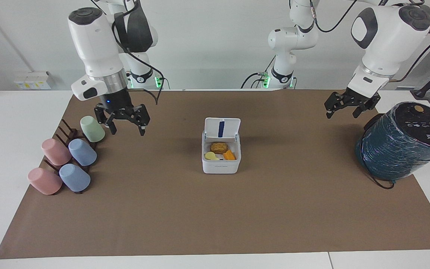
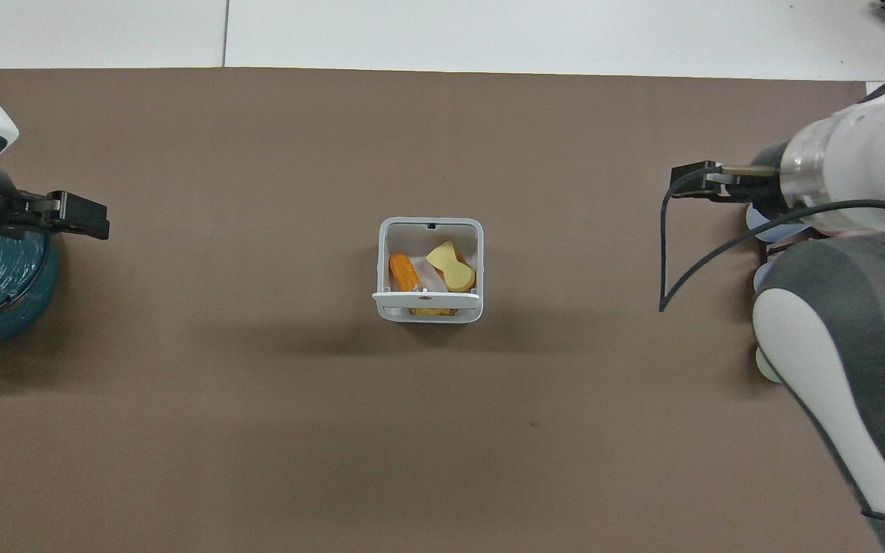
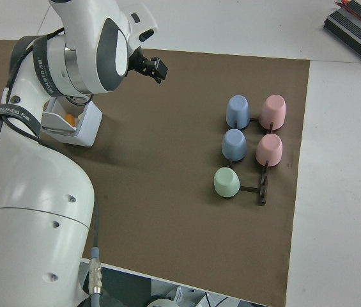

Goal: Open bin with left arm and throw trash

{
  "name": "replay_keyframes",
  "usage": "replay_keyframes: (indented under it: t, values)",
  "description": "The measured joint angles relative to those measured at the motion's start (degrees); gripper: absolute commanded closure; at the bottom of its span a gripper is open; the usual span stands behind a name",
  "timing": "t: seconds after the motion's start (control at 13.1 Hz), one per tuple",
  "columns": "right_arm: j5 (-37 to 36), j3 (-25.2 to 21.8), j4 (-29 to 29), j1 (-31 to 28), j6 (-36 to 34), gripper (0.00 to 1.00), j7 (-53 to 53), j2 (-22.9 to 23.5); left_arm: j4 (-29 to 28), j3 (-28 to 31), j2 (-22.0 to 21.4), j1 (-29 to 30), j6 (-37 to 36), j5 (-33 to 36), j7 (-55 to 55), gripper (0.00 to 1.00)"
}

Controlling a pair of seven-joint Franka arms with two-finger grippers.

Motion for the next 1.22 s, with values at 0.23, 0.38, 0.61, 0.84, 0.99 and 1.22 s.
replay_keyframes:
  t: [0.23,0.38,0.61,0.84,0.99,1.22]
  values:
    - [0.0,-3.7,2.3,0.0,-9.4,0.00,-5.2,-2.5,0.4,-0.1,-0.2,-0.2,0.0,0.0,0.0,0.00]
    - [0.0,-5.1,5.1,0.0,-16.3,0.00,-6.5,-3.2,0.5,-0.1,-0.5,-0.3,0.0,0.0,0.1,0.00]
    - [0.0,-5.3,8.2,-0.5,-22.1,0.00,-9.6,-3.3,0.5,-0.1,-0.7,-0.3,-0.2,0.0,1.0,0.00]
    - [0.0,-5.4,7.7,-0.9,-22.1,0.00,-10.6,-3.2,0.5,-0.1,-0.7,-0.3,-0.3,0.1,2.5,0.00]
    - [0.0,-5.3,7.5,-0.8,-22.0,0.00,-10.6,-3.2,0.5,-0.1,-0.7,-0.3,-0.3,0.1,2.7,0.00]
    - [0.1,-5.2,7.4,-0.6,-22.1,0.00,-10.6,-3.2,0.5,-0.1,-0.7,-0.3,-0.3,0.1,2.7,0.00]
